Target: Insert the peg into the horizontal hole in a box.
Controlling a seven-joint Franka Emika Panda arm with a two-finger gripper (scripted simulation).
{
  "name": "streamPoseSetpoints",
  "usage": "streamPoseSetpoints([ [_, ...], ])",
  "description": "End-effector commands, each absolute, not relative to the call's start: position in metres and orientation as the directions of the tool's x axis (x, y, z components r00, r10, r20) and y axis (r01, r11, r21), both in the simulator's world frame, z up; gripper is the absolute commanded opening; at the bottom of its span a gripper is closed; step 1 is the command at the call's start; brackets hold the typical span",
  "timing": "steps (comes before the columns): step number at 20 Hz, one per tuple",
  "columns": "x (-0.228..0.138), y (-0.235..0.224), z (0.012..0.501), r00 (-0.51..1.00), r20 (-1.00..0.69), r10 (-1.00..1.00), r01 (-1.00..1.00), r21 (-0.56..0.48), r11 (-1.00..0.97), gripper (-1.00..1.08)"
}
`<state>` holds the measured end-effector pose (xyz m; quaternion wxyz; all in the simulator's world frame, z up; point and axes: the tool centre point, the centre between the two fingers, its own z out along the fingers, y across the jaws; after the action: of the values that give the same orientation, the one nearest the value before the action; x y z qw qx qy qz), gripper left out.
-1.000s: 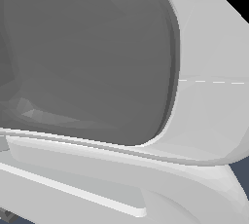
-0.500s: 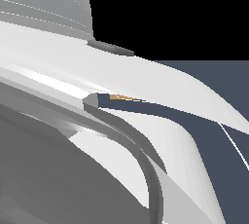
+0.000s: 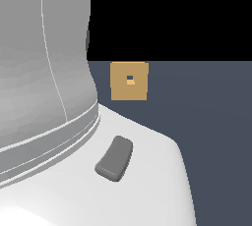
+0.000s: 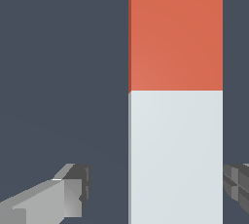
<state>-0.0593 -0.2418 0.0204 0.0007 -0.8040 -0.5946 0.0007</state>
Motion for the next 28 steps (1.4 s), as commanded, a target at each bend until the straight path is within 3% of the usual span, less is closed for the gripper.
streamPoseSetpoints([
  [1,-0.058,-0.242,0.018,0.293,0.000,0.956,0.956,0.000,-0.293,1.00],
  [2,-0.058,-0.242,0.018,0.293,0.000,0.956,0.956,0.000,-0.293,-1.00],
  [17,-0.054,-0.231,0.021,0.284,0.000,0.959,0.959,0.000,-0.284,-1.00],
  [23,-0.041,-0.190,0.030,0.252,0.000,0.968,0.968,0.000,-0.252,-1.00],
  [28,-0.023,-0.129,0.042,0.205,-0.001,0.979,0.979,0.000,-0.205,-1.00],
])
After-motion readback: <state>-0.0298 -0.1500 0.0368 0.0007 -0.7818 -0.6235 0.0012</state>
